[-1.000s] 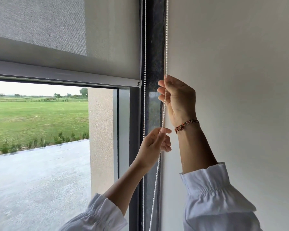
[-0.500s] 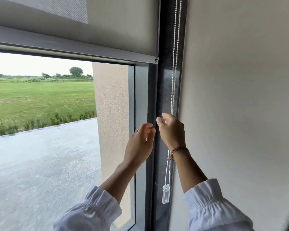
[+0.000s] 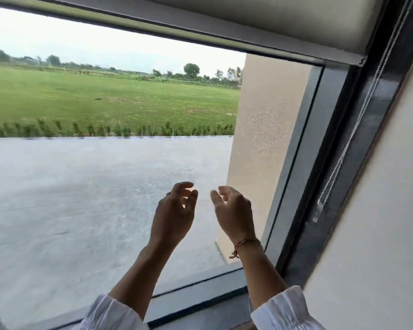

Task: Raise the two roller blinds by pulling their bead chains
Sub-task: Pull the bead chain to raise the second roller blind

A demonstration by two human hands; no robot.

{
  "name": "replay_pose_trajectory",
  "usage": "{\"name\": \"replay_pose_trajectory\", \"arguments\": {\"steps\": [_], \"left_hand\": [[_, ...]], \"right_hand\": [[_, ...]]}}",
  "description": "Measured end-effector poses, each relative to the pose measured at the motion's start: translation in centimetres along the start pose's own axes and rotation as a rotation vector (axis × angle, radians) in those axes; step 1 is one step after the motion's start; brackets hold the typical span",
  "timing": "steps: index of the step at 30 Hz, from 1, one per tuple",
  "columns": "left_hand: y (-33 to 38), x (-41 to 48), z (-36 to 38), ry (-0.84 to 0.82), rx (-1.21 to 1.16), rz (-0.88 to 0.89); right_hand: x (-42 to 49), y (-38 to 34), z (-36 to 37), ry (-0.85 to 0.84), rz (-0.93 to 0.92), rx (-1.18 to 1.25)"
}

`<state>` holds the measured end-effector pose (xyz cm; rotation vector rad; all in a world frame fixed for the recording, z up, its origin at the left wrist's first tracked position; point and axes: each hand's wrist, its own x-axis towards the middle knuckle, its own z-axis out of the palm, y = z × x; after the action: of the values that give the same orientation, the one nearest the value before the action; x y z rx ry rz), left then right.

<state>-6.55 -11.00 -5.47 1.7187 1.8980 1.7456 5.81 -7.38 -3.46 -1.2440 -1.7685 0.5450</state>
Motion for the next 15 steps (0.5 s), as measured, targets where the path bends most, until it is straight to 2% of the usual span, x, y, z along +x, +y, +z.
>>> {"name": "replay_pose_trajectory", "arguments": {"steps": [5,7,9,11,15], "left_hand": [[-6.0,-4.3,-17.8,0.188,0.095,-0.188],[-7.4,-5.3,-23.7,0.267,0.109,-0.215],[-10.2,-8.2,-33.4,0.394,0.176,-0.260],[-10.9,-9.5,-37.9,0.444,0.211,-0.276],[-17.2,-16.7,-58.1,0.675,0.297,-0.365]], "right_hand": [[-7.7,-13.1,12.5,-0.257,-0.131,0.123],[-10.5,-17.2,16.1,-0.353,-0.176,0.164],[-15.8,-24.2,22.1,-0.465,-0.264,0.224],[-18.1,-27.4,24.8,-0.496,-0.322,0.260],[-30.3,-42.0,37.4,-0.722,-0.490,0.332]]}}
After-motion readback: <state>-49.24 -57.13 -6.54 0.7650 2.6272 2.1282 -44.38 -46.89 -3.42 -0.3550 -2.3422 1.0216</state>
